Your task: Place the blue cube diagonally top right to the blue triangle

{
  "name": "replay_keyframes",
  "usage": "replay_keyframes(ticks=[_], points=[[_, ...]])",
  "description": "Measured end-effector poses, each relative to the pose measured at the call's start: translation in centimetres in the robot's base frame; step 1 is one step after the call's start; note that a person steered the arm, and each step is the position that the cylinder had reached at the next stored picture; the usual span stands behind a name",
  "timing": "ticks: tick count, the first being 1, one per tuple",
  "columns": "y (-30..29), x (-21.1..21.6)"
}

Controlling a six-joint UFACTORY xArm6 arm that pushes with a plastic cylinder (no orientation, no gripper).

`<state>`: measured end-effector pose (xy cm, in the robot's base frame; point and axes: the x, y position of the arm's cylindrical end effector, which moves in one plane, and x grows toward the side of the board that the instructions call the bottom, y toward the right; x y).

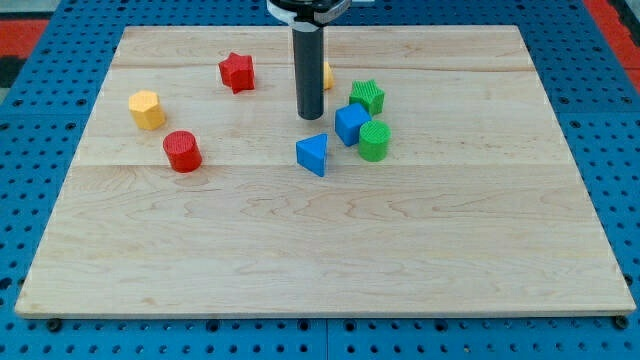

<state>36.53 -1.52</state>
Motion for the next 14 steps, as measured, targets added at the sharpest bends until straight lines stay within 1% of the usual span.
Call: replay_keyframes(ticks=[1,3,4,5,7,8,9,10,11,12,14], points=[[3.4,0.2],[5.2,3.5],[5.2,4.5],[1.9,4.8],[-3.4,7.3],[-1.3,8.8],[4.7,9.0],[8.4,12.6],[12.1,13.9],[17.1,12.8],[16.5,9.8]])
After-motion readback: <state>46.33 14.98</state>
